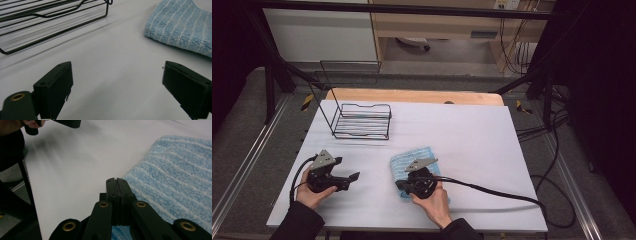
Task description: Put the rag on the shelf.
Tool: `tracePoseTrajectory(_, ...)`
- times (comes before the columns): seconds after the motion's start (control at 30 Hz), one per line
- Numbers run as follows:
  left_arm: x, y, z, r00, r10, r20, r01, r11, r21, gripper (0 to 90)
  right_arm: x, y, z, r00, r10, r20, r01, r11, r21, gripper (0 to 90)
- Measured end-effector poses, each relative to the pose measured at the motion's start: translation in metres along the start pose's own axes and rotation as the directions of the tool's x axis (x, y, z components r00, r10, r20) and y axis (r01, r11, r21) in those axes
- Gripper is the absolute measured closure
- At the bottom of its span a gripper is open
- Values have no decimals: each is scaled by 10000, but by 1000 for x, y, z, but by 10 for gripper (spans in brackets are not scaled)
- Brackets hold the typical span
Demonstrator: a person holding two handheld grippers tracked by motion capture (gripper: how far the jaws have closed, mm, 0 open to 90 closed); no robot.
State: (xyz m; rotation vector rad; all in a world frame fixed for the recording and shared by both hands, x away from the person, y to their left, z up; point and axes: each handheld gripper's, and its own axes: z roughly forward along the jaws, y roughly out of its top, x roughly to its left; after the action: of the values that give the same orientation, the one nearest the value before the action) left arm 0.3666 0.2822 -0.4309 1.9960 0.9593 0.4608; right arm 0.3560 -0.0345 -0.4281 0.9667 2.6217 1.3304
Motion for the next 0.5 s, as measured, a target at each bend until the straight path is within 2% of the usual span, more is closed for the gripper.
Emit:
tracePoseTrajectory(0.2,2,0,-1,9999,-88,-73,88,10000,-26,96,8,8,12,9999,68,-107,-68,10000,3,897)
tracePoseTrajectory(0.23,2,0,-1,9999,-125,-83,125,9999,-35,96,11,10,18,9999,-83,-130,84,9999,74,897)
tracePoseTrajectory(0.5,4,0,-3,9996,-234,-169,233,9997,-45,96,21,14,34,9993,-198,-328,204,9996,191,894)
